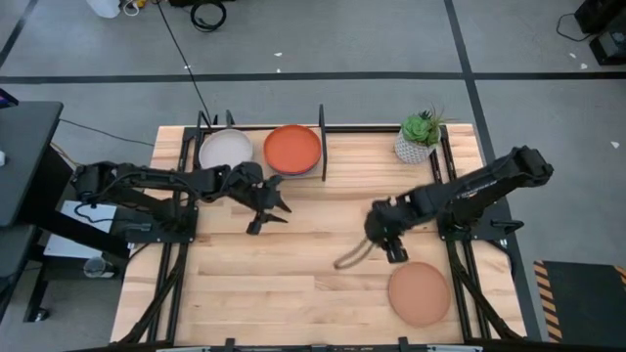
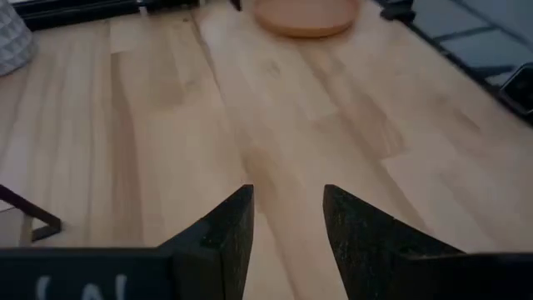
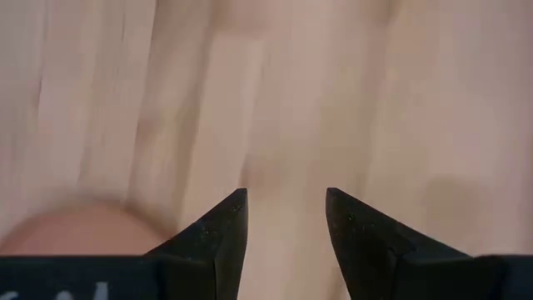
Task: Place and stack plates onto a shelf
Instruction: Stack the brown plate on top of the gray plate on the shelf
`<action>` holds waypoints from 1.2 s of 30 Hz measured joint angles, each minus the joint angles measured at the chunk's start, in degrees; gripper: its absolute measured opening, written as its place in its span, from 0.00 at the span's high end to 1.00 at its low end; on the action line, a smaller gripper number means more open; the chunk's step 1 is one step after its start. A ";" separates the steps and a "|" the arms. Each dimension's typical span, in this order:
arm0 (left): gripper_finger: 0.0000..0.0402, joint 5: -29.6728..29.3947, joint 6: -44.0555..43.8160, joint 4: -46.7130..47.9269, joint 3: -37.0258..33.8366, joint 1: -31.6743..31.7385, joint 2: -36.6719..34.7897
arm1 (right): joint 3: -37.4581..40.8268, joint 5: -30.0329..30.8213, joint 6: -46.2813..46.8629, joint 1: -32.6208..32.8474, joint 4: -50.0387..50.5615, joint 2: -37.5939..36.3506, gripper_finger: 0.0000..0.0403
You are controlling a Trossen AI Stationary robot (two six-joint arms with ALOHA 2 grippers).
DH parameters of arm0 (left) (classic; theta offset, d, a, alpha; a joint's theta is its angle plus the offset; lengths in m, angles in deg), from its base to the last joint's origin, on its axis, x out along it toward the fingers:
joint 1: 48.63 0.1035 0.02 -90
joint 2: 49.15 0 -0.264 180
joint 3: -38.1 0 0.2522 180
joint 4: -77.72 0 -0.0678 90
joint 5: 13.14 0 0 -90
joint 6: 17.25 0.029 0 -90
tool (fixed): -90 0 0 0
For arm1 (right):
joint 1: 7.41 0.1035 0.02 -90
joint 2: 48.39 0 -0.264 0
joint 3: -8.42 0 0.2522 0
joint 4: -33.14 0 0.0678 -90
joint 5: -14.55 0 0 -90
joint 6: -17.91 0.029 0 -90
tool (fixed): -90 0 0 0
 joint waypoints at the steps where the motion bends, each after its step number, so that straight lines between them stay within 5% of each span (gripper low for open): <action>1: 0.62 -1.34 0.14 0.00 0.00 -0.75 0.00 | 1.31 -0.01 1.20 1.42 -0.20 0.00 0.59; 9: 0.62 -9.12 2.19 -1.31 0.00 -3.13 0.00 | 9.12 0.01 15.96 8.98 -2.73 0.00 0.62; 21: 0.62 -9.21 3.82 -1.86 0.00 -3.12 0.00 | 13.53 0.01 31.33 16.72 -2.94 0.00 0.67; 36: 0.62 -9.21 5.17 -1.79 0.00 -3.12 0.00 | 18.03 -0.25 39.08 23.41 -2.93 0.00 0.69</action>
